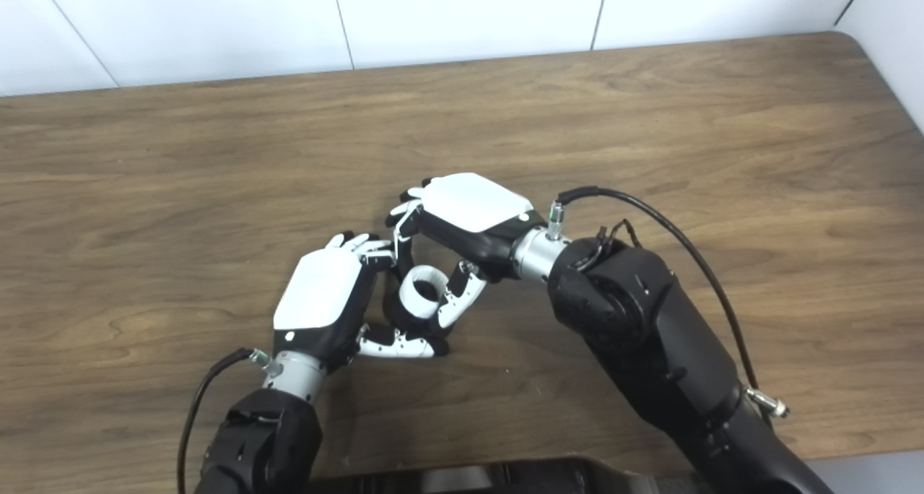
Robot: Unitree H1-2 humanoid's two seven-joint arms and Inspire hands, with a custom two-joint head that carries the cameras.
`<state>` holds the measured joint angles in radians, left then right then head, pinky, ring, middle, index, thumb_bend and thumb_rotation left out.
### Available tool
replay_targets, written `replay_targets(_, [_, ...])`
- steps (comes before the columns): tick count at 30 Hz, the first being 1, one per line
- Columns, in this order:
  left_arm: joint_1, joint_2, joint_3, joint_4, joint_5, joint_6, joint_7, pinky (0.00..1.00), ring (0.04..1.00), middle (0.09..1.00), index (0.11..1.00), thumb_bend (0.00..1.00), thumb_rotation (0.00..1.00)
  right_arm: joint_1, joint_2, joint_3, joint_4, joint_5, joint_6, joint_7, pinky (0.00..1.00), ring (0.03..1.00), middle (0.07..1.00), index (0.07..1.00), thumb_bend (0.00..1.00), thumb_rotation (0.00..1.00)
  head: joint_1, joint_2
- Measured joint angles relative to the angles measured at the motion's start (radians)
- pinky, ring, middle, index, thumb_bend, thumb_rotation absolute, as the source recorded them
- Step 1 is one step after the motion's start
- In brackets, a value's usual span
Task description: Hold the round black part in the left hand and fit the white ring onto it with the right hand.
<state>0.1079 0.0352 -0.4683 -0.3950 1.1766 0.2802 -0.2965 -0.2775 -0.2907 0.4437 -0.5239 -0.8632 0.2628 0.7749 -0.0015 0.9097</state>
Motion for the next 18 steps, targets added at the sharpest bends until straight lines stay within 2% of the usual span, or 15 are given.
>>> replay_targets(18, [0.0,-0.001,-0.001,0.0,0.002,0.0,-0.001,0.96,0.893,0.804,0.485,0.52,0.05,-0.008,0.0,0.0,-0.014,-0.008,0.0,0.024,1.0,0.952,0.851,0.484,0.52,0.14,0.0,0.002])
